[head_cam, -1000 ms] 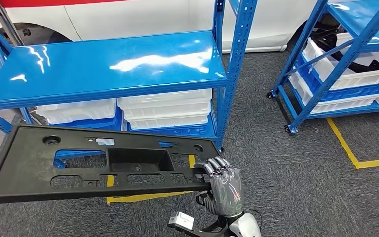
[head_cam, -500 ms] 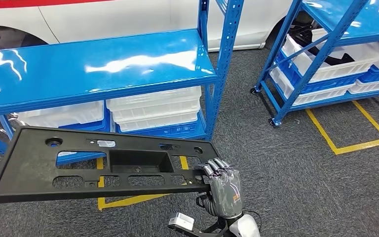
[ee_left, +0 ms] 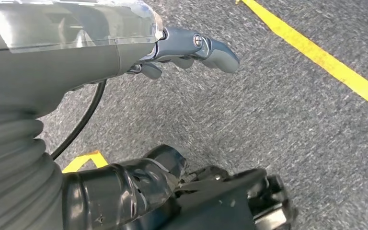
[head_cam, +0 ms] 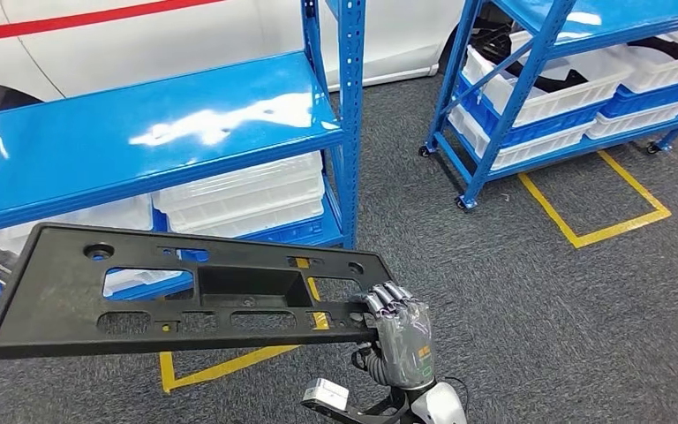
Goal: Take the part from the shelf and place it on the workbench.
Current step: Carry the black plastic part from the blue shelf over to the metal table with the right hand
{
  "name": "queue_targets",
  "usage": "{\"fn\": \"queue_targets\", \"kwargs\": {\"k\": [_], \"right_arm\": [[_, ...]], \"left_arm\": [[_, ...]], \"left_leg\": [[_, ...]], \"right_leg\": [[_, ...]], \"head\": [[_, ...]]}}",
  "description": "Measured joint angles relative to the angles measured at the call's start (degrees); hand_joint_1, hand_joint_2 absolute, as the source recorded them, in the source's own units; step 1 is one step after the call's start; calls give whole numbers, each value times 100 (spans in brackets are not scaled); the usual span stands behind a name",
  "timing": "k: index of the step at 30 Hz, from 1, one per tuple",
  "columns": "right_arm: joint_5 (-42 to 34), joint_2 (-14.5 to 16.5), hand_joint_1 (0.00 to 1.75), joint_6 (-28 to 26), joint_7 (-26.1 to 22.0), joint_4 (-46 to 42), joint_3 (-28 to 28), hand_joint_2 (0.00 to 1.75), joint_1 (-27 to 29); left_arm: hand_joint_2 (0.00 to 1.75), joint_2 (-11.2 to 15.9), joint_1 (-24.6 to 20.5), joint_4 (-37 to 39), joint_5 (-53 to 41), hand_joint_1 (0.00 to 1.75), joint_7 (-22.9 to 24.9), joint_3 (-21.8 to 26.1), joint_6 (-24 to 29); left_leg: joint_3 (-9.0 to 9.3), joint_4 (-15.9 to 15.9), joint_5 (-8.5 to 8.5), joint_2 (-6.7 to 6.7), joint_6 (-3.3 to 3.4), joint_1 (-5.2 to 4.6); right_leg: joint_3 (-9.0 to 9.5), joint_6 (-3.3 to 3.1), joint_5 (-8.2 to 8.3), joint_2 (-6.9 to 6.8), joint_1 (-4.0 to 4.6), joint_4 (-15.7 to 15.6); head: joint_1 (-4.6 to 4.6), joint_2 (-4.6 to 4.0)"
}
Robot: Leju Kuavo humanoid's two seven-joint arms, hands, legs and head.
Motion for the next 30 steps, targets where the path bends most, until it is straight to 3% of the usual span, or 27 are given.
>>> {"fn": "queue_targets", "kwargs": {"k": [2,4,6,8,10,12,13,14,15,17,19,22,24,26,28,29,30], "right_arm": [[1,1,175,0,-1,-1,0,175,-2],[0,2,175,0,-1,-2,1,175,-4],[-1,2,175,-3,-1,-2,1,175,1],[-1,-3,175,-13,-1,-9,0,175,13],[-1,-10,175,-27,-1,-23,-1,175,27],[2,-20,175,-45,-6,-58,-28,175,83],[5,-27,175,-54,-17,-84,-57,175,135],[13,-36,175,-60,-42,-125,-110,175,201],[19,-43,175,-63,-85,-177,-177,175,274],[2,-48,175,-65,-237,-333,-362,175,432],[-87,-45,175,-68,-434,-517,-574,175,593],[-362,-42,175,-74,-642,-765,-874,175,826],[-534,-43,175,-80,-714,-888,-990,175,923],[-620,-43,175,-87,-750,-973,-1046,175,973],[-649,-42,175,-87,-757,-1014,-1087,175,1014],[-654,-42,175,-87,-757,-1023,-1105,175,1038],[-656,-42,175,-87,-757,-1031,-1119,175,1059]], "left_arm": [[175,1,1,0,2,0,1,-1,0],[175,2,-4,0,2,0,-1,-2,0],[175,2,-16,0,0,0,-3,-2,0],[175,3,-20,0,0,0,-2,-1,0],[175,3,-17,0,3,0,-2,1,0],[175,4,-7,0,7,0,-4,1,0],[175,4,-1,0,12,0,-5,1,-1],[175,5,1,0,17,0,-5,1,-1],[175,5,1,0,25,0,-6,1,-1],[175,4,0,0,41,0,-11,2,0],[175,4,1,0,63,0,-28,12,12],[175,6,-3,0,95,0,-43,30,35],[175,7,-5,0,102,0,-48,38,40],[175,8,-2,0,104,0,-52,55,43],[175,8,6,0,104,0,-54,73,43],[175,8,11,0,105,0,-53,78,43],[175,9,13,0,106,0,-53,81,43]], "left_leg": [[382,-809,384,-124,27,7],[589,-1287,509,-253,57,4],[598,-1351,505,-243,100,-2],[603,-1398,554,-160,181,17],[609,-1440,589,-62,249,26],[600,-1438,590,31,270,10],[596,-1434,587,79,271,6],[595,-1429,583,123,268,4],[596,-1423,575,163,261,4],[603,-1401,548,229,229,-5],[602,-1373,519,277,175,-28],[615,-1374,492,354,80,-35],[553,-1192,327,259,27,-16],[284,-564,-47,88,5,-2],[-43,155,-327,23,0,-1],[-102,281,-310,14,6,-1],[-50,165,-177,4,18,-1]], "right_leg": [[-9,17,-6,96,4,36],[-57,65,5,172,7,70],[-102,131,40,237,1,68],[-149,187,-17,168,0,145],[-348,226,-299,-9,-7,585],[-683,261,-637,-98,-31,1310],[-798,275,-706,-110,-46,1564],[-808,285,-660,-118,-58,1604],[-700,289,-517,-139,-67,1411],[-286,276,-187,-291,-59,643],[-43,234,-69,-419,-21,147],[-41,157,-64,-336,-3,70],[-35,89,-31,-255,-23,32],[-42,35,-9,-172,-24,19],[-50,13,-2,-71,-9,23],[-50,11,-1,-12,-3,28],[-48,11,0,51,0,36]], "head": [[1,0],[2,0],[3,0],[8,0],[15,0],[16,0],[16,0],[15,0],[16,0],[16,0],[13,0],[11,0],[10,0],[8,0],[8,0],[8,0],[8,0]]}}
